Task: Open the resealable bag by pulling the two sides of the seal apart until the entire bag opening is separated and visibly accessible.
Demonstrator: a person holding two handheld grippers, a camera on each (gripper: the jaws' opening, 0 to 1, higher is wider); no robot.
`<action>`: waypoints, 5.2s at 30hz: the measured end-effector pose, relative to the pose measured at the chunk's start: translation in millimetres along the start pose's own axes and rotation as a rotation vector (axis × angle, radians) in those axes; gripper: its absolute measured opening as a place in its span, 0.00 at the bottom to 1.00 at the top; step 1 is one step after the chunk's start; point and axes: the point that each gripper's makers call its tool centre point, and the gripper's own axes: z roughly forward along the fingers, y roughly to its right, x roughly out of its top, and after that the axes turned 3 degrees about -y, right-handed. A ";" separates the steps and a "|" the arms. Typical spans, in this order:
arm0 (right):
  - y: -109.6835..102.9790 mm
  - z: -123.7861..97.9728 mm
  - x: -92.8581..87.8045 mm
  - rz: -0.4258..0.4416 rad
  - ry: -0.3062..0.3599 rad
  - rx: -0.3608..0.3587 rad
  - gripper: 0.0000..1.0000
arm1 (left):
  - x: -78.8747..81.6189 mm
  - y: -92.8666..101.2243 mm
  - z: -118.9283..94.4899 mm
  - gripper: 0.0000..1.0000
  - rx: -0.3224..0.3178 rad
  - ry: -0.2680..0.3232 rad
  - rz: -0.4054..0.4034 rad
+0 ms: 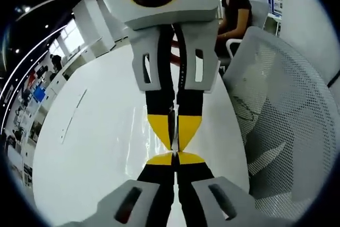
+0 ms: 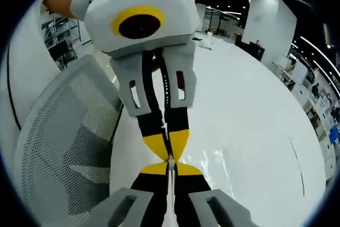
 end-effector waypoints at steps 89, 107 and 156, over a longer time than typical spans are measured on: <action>6.6 -9.8 -69.0 -0.036 -0.111 -0.082 0.00 | -14.2 1.5 18.9 0.00 0.000 -0.061 -0.022; 11.5 -19.9 -102.8 -0.023 -0.175 -0.093 0.00 | -18.6 0.8 18.7 0.00 -0.006 -0.071 -0.039; 6.0 1.9 -79.3 0.154 -0.071 -0.034 0.06 | -32.5 11.3 24.4 0.07 0.003 -0.119 -0.014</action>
